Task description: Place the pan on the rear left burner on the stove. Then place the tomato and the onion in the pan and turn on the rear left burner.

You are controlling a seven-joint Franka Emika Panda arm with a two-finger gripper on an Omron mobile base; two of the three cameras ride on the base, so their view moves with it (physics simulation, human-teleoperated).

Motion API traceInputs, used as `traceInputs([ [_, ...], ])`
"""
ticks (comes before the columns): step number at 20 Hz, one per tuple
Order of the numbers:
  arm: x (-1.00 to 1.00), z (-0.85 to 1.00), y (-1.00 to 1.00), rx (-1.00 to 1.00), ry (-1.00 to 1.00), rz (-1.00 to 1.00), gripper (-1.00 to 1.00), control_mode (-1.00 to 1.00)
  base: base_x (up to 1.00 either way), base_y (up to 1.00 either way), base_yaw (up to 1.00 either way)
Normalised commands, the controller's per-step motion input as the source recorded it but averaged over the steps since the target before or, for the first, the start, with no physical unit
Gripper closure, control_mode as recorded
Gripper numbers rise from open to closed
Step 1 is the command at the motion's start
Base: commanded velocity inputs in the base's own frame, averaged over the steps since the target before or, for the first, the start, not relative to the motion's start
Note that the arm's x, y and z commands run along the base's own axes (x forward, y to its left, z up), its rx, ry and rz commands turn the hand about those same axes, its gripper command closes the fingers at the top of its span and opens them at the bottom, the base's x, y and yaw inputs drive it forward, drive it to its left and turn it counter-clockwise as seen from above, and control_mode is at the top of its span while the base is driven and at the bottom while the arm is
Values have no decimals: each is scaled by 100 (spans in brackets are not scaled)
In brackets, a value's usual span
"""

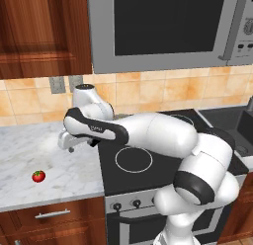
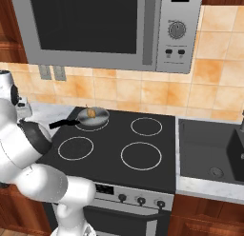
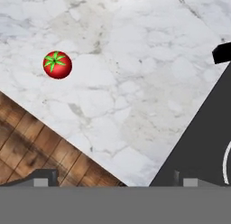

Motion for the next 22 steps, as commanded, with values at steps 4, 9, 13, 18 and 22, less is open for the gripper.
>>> traceInputs([
  [4,-20,0,46,0,5,-3,-100,-100,0,0,0],
  [9,-24,-4,44,-1,6,-3,-100,-100,0,0,0],
  [13,-30,-14,38,0,9,-3,-100,-100,0,0,0],
  [18,-26,-26,29,0,7,-5,-100,-100,0,0,0],
  [22,1,-22,22,-1,0,-7,-100,-100,0,0,0],
])
